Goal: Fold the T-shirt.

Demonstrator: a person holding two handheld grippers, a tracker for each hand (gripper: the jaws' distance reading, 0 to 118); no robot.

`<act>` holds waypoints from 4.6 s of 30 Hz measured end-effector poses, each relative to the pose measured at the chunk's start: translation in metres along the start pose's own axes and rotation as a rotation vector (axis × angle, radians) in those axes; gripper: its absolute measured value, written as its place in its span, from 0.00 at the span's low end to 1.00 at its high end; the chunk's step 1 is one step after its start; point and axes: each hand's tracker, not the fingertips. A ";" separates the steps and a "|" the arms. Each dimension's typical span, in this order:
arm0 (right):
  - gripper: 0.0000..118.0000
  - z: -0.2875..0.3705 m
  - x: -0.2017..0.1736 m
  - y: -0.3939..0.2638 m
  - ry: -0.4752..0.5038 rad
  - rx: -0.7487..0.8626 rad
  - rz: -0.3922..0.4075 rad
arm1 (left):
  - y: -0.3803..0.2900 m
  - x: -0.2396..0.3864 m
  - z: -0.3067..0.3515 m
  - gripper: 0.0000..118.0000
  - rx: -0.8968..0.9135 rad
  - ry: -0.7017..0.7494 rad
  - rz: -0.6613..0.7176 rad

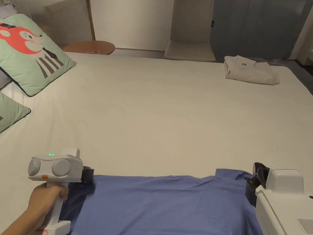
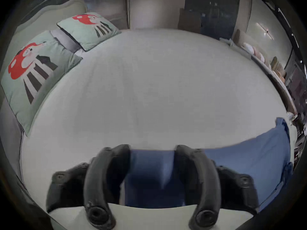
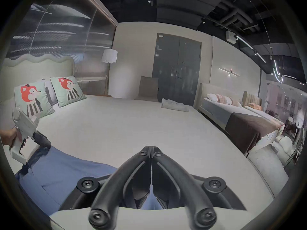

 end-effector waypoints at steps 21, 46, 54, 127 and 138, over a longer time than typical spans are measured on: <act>0.93 -0.167 0.068 -0.024 0.008 -0.596 -0.057 | -0.007 -0.005 0.108 0.02 0.261 -0.102 -0.081; 0.06 0.077 0.100 0.025 0.152 -0.227 -0.197 | -0.083 -0.033 0.187 0.02 0.347 -0.083 0.029; 0.06 0.146 0.096 -0.033 0.160 -0.244 -0.233 | -0.154 -0.045 0.202 0.02 0.314 -0.081 0.001; 0.00 0.184 -0.024 0.033 0.010 0.200 -0.046 | -0.166 -0.074 0.228 0.00 0.313 -0.708 0.368; 0.01 0.164 -0.038 0.017 0.024 0.136 -0.008 | -0.203 -0.177 0.137 0.13 0.025 -0.708 0.534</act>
